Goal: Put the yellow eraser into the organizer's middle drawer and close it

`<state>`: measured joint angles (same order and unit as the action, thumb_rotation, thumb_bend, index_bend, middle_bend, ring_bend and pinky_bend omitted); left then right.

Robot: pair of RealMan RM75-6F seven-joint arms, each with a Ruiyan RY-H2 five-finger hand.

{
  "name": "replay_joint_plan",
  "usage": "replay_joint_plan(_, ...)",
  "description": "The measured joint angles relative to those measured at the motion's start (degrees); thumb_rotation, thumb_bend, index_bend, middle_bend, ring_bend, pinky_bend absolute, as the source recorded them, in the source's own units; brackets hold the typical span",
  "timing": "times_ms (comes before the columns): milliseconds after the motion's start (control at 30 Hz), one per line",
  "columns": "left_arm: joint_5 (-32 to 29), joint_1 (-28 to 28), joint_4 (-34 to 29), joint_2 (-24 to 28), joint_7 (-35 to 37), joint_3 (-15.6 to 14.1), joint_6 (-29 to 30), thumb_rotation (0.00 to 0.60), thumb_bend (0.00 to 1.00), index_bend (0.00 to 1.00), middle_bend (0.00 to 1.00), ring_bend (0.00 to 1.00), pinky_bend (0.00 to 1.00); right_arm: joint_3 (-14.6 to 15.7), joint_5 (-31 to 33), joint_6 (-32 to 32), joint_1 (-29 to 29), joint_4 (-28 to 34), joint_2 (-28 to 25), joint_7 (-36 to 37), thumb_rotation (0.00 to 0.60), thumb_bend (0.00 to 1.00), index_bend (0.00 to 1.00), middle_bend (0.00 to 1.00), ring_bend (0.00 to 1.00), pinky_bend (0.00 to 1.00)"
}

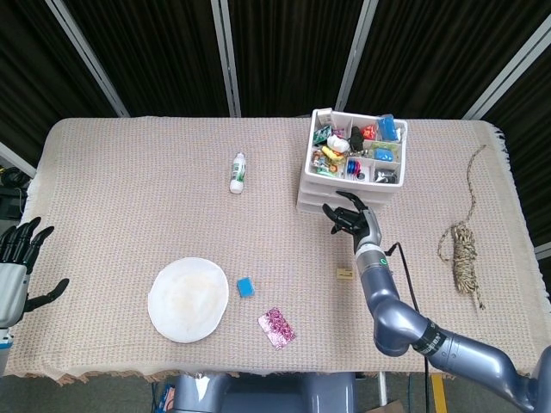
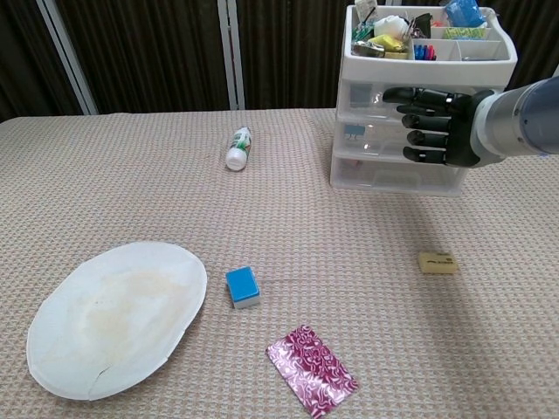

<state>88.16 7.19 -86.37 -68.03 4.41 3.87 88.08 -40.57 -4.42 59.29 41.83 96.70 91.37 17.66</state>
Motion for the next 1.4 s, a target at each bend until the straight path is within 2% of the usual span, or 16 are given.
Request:
replay_joint_plan(633, -0.2, 0.1, -0.3, 0.2, 0.4, 0.0, -0.4, 0.600, 0.25, 0.11, 0.00, 0.00, 0.00, -1.7, 2.4, -0.8, 1.3, -2.6, 1.7, -2.0, 0.600, 0.16, 0.30, 0.80, 0.79, 0.68)
replay_joint_plan(1400, -0.2, 0.1, -0.3, 0.2, 0.2, 0.0, -0.4, 0.600, 0.25, 0.11, 0.00, 0.00, 0.00, -0.9, 2.1, -1.0, -0.3, 1.3, 1.8, -2.8, 0.600, 0.16, 0.33, 0.80, 0.79, 0.68)
